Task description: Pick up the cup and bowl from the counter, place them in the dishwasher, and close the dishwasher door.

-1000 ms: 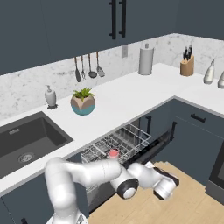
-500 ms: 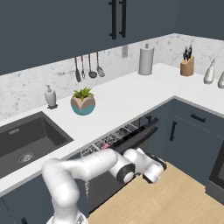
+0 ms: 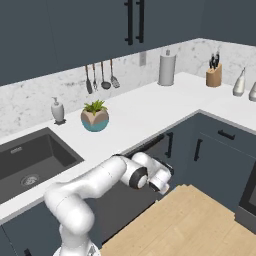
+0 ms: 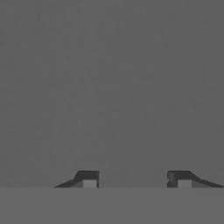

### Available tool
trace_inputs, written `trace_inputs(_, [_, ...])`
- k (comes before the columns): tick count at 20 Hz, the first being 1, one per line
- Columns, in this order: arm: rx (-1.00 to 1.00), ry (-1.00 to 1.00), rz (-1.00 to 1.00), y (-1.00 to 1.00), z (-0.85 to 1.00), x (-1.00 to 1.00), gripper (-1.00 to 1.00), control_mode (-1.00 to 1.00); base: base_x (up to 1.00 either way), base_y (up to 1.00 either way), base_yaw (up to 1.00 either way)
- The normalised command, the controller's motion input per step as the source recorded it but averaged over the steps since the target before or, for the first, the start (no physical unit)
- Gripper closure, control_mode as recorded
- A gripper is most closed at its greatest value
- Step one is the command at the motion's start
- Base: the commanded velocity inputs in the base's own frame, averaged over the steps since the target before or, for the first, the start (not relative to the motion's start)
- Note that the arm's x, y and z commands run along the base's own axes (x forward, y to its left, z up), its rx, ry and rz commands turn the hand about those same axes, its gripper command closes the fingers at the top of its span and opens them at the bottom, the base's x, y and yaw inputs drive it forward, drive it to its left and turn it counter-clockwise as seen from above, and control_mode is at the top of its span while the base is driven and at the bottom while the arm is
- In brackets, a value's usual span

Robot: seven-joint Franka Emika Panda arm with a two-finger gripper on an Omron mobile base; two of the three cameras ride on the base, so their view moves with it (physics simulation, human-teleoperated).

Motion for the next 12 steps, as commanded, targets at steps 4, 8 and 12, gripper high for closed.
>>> trace_inputs(4, [-0.29,0.14,-0.16,1.0,-0.43,0.62,-1.0,-1.0,0.0,0.0,0.0])
trace_inputs(8, [-0.27,0.14,-0.18,0.99,-0.39,0.45,-1.0,-1.0,0.0,0.0,0.0])
trace_inputs(12, [-0.18,0.04,-0.19,0.45,-0.11,0.05,-1.0,-1.0,0.0,0.0,0.0])
